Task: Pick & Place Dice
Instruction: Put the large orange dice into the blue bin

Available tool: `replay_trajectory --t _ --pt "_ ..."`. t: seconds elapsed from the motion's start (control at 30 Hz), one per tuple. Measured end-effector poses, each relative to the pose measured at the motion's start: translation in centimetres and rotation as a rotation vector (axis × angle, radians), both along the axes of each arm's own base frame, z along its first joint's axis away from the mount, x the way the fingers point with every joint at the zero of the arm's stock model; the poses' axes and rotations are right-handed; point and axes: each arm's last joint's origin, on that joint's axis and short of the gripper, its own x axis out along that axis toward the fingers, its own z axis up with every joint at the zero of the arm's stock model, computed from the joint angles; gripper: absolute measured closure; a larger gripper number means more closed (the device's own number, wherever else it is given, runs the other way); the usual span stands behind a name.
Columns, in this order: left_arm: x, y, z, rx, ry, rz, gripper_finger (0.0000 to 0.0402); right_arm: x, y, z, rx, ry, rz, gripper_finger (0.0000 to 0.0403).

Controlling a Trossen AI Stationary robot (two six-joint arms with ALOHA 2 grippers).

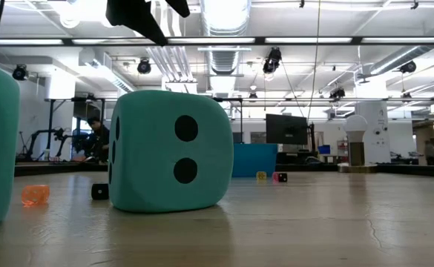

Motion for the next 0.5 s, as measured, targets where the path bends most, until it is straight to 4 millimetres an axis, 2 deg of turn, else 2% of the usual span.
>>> replay_trajectory --t 0.17,0.5 --pt "0.00 0.01 0.00 0.000 0.000 0.000 0.0010 0.42 0.46 -0.61 -0.049 -0.027 0.000 0.0189" --pt "0.00 0.00 0.00 0.000 0.000 0.000 0.0009 0.53 0.63 -0.50 -0.018 -0.044 -0.014 0.0094"
